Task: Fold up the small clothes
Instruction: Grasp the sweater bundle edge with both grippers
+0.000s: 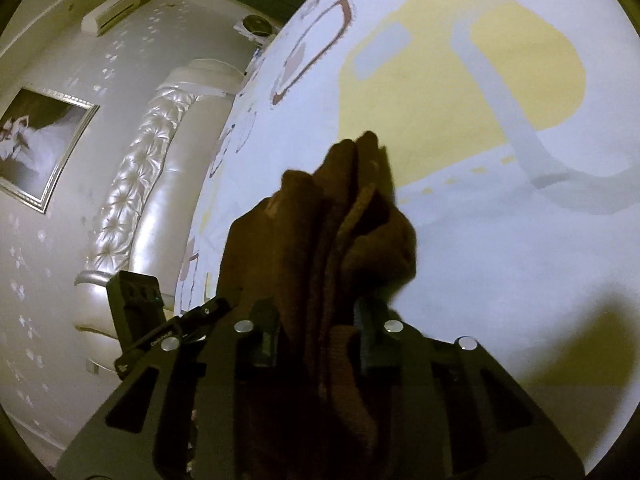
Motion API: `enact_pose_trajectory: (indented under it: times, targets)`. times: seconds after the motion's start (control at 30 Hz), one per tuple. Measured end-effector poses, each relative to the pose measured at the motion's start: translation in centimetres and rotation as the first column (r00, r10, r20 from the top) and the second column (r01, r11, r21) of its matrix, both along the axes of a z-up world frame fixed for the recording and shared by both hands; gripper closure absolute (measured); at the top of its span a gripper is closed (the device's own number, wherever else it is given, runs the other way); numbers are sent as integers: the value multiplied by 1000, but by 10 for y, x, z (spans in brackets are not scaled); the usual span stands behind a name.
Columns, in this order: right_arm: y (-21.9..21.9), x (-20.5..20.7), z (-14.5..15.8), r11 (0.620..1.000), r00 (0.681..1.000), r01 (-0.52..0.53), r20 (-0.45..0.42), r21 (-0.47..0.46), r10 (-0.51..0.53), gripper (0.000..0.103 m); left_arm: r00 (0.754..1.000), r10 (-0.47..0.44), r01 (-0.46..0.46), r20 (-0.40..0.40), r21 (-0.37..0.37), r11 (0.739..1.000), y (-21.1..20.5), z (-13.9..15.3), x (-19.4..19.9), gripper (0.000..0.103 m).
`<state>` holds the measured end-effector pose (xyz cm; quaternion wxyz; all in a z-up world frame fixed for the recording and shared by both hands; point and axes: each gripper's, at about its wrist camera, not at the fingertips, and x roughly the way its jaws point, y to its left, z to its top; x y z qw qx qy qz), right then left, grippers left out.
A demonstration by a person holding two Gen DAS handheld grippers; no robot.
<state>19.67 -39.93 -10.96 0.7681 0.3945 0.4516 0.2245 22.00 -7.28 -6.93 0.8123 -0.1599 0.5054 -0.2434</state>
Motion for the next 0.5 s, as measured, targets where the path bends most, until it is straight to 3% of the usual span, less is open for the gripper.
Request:
enact_pose_trajectory:
  times: [0.17, 0.33, 0.43, 0.5]
  targets:
    - [8, 2, 15, 1000, 999, -5, 53, -28, 7, 80, 998, 57, -58, 33, 47, 997, 5, 11, 2, 90]
    - [16, 8, 27, 999, 995, -19, 98, -34, 22, 80, 997, 68, -69, 19, 45, 997, 13, 11, 9, 91]
    - [10, 8, 22, 1000, 997, 4, 83, -31, -2, 80, 999, 35, -35, 7, 18, 999, 16, 7, 7, 88]
    - [3, 5, 16, 999, 998, 25, 64, -31, -23, 80, 1000, 14, -14, -10, -27, 1000, 20, 6, 5, 79]
